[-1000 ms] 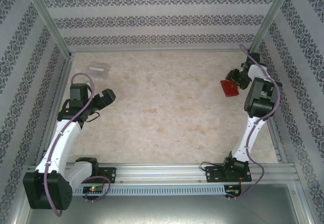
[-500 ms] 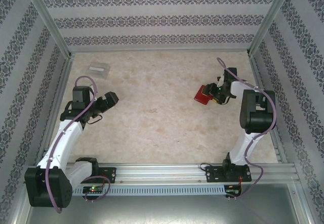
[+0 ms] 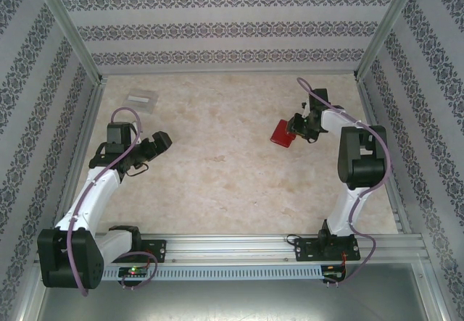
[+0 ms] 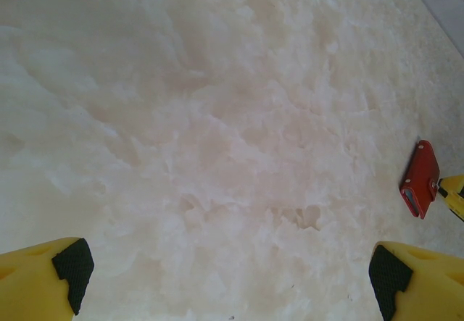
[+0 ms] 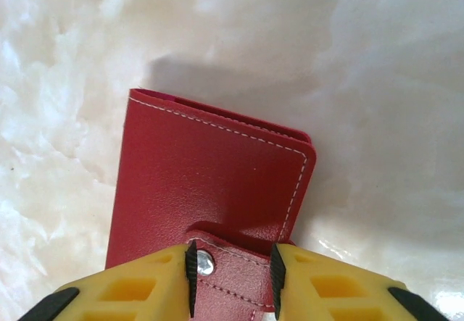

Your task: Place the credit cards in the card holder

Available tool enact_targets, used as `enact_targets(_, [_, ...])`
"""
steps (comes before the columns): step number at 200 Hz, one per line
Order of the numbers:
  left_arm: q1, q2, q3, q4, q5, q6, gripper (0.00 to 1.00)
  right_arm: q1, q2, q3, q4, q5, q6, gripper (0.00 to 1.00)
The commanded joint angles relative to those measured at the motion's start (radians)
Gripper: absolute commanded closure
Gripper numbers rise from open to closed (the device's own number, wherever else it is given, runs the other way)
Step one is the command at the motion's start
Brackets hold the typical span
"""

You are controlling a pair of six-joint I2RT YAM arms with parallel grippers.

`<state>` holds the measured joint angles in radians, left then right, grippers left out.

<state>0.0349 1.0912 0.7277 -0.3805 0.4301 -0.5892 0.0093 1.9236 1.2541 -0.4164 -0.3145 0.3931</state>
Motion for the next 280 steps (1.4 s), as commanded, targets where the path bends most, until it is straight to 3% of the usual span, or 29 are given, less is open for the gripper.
enact_targets(1, [0.003,-0.016,0.005,0.008,0.009,-0.004,0.01,0.011,0.025,0.018,-0.03,0.007,-0.005,0.66])
enact_targets(30, [0.003,-0.013,-0.004,0.027,0.023,0.0,0.01,0.01,0.01,0.028,-0.047,0.068,-0.026,0.58])
enact_targets(51, [-0.015,0.011,-0.027,0.182,0.267,0.023,0.0,0.006,0.014,0.062,-0.061,0.105,-0.073,0.44])
enact_targets(61, [-0.046,0.03,-0.022,0.21,0.309,0.032,0.01,0.001,0.015,0.066,-0.041,0.101,-0.089,0.4])
enact_targets(82, [-0.097,0.069,0.016,0.17,0.312,0.081,0.01,-0.014,0.055,0.105,-0.031,0.056,-0.09,0.39])
enact_targets(100, [-0.102,0.076,-0.002,0.239,0.357,0.049,0.01,-0.01,0.095,0.14,-0.039,-0.004,-0.086,0.4])
enact_targets(117, [-0.102,0.078,-0.021,0.29,0.348,0.018,0.01,0.002,0.123,0.164,-0.055,-0.03,-0.084,0.39])
enact_targets(182, [-0.089,0.158,0.023,0.183,0.274,0.024,0.01,0.06,0.131,0.175,-0.12,-0.135,-0.127,0.4])
enact_targets(219, [-0.088,0.244,0.065,0.191,0.281,-0.003,0.01,0.176,0.105,0.107,-0.05,-0.202,-0.066,0.43])
enact_targets(280, [-0.089,0.282,0.131,0.056,0.171,0.043,0.01,0.362,0.062,0.046,0.012,-0.203,0.084,0.46])
